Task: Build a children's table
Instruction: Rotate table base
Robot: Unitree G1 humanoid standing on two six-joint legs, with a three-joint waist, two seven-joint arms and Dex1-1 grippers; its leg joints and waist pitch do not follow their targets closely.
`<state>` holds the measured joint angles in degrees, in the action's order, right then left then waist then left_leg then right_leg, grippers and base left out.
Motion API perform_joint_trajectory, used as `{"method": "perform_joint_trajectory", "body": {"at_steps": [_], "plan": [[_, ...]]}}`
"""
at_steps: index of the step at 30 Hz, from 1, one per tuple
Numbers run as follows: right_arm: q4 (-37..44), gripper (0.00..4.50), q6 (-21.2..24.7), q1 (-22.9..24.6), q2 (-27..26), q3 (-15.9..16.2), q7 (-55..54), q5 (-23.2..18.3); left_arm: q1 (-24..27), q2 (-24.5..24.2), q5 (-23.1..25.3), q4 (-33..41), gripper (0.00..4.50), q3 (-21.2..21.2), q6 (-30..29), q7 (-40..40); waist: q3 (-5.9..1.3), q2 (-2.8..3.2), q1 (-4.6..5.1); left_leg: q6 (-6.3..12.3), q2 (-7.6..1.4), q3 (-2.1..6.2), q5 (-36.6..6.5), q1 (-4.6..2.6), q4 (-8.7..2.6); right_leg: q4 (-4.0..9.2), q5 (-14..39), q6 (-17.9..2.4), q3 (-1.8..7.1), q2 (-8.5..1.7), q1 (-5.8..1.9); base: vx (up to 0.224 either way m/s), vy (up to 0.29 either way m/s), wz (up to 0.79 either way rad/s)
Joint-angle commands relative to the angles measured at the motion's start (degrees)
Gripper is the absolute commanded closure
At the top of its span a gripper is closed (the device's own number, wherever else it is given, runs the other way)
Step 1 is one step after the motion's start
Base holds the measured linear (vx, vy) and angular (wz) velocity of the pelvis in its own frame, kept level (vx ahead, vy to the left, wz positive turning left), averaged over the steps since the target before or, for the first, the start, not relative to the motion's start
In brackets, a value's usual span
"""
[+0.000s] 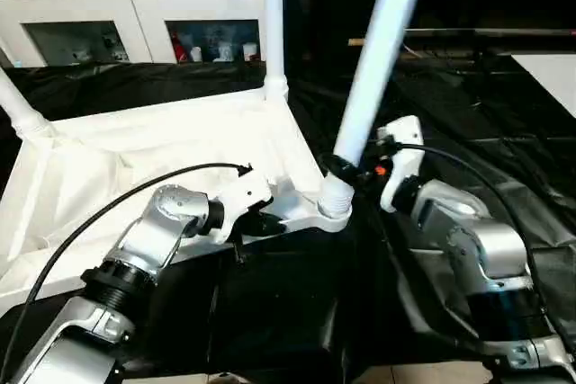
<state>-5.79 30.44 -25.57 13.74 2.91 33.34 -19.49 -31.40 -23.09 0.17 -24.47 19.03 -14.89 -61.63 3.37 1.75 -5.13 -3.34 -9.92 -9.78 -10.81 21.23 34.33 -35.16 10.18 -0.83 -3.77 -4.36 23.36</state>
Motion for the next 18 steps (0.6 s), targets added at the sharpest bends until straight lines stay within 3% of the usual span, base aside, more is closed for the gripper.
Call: {"method": "perform_joint_trajectory", "body": {"at_steps": [1, 6, 12, 16, 18], "plan": [[-1.7, 2.66, -0.9, -1.6, 0.6, 1.1, 1.0, 1.2, 1.1, 0.2, 0.9, 0.2, 4.50, 1.2, 0.2, 0.6, -4.31, -0.29, -0.11, 1.08, -2.66, 0.79, -7.8, -0.45, -3.90, 3.72, 9.4, -12.1, 2.79, -4.07, -3.42, 0.000, 0.000, 0.00], [-2.1, 2.66, 1.0, -1.8, 2.0, 2.5, 2.8, 1.7, 0.7, 0.2, 1.8, -0.6, 4.50, 1.2, 0.8, 1.4, -4.11, -0.42, -0.11, 0.80, -2.67, 0.76, -8.9, -0.56, -4.00, 4.08, 12.3, -11.2, 2.89, -4.12, -3.39, 0.000, 0.000, 0.00], [-3.6, 2.66, 1.2, -2.0, 2.6, 3.1, 3.0, 2.7, 0.4, 0.3, 1.9, -1.1, 4.50, 1.1, 1.1, 1.7, -4.28, -0.54, -0.12, 0.95, -2.66, 0.77, -8.2, -0.49, -3.91, 3.89, 11.0, -11.4, 2.84, -4.09, -3.41, 0.000, 0.000, 0.00], [-5.3, 2.66, 0.5, -2.6, 2.3, 3.1, 3.5, 2.6, 0.3, 0.3, 2.0, -1.3, 4.50, 1.0, 1.3, 1.7, -4.23, -0.46, -0.05, 1.03, -2.69, 0.76, -8.5, -0.56, -3.93, 3.95, 11.3, -11.6, 2.83, -4.06, -3.34, 0.000, 0.000, 0.00], [-7.6, 2.66, -0.1, -3.5, 1.2, 2.1, 3.6, 1.9, 0.1, 0.4, 2.0, -1.5, 4.50, 0.9, 1.3, 1.6, -4.21, -0.11, 0.03, 0.75, -2.63, 0.77, -9.4, -0.67, -3.90, 4.04, 12.0, -11.9, 2.81, -4.09, -3.25, 0.000, 0.000, 0.00]]}}
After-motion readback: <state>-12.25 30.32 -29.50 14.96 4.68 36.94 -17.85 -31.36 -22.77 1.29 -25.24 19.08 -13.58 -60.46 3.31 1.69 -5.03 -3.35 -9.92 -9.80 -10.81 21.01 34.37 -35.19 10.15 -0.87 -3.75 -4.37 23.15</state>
